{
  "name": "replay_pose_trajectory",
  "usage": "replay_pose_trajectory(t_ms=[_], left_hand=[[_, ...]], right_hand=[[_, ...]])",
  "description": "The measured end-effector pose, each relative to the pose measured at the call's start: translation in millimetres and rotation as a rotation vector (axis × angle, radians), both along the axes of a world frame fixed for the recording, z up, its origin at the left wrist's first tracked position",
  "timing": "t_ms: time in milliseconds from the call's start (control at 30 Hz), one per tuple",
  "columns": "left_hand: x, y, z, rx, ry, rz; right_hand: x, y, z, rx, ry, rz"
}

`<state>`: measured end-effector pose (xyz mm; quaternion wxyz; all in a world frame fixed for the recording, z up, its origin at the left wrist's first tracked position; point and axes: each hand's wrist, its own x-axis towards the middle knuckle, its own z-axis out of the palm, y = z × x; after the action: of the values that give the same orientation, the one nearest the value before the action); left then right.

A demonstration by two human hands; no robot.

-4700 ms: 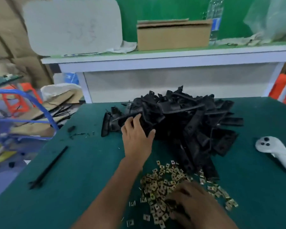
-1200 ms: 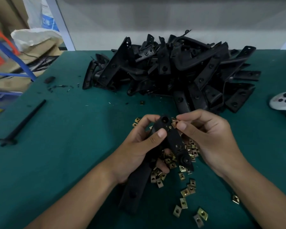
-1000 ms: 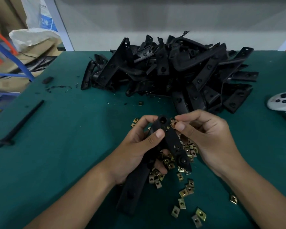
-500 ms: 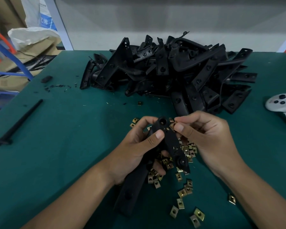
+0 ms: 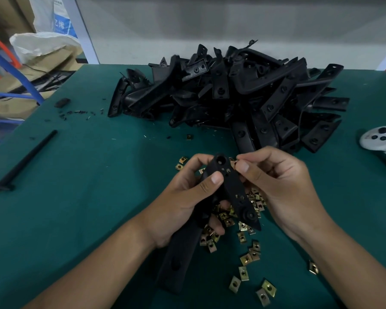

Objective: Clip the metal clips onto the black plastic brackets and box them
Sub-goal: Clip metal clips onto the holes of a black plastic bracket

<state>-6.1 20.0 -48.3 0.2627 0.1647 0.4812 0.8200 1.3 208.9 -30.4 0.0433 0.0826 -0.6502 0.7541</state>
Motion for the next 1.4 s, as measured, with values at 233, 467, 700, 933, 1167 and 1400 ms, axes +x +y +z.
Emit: replay_pose_trajectory(t_ms=[233,467,700,933,1167,1400], left_hand=[[-1.4,-1.5,0.1,-0.030,0.018,-0.007],[-1.4,-4.1,0.5,-0.047,0.032,0.012],[-1.5,-6.0,1.8,-0.029,-0.009,-0.043],[-3.0,-7.8,2.3,-0.035,-0.044,0.050],[-7.8,-9.4,5.7,0.094,-0.122,0.122],[-11.4,-10.0,4.4,0.095,-0.127,0.247]], right_hand=[[0.0,1.2,-1.1,0.055,0.011,-0.011],[1.6,3.7,2.5,0.102,0.084,0.011],[3.1,6.5,-2.1,0.216,0.142,0.110],[1.3,9.0,-10.0,0.279,0.095,0.289],[-13.2,25.5,-20.6,0.838,0.148,0.073],[-9.1,19.4,-23.0,1.117,0.359,0.042]])
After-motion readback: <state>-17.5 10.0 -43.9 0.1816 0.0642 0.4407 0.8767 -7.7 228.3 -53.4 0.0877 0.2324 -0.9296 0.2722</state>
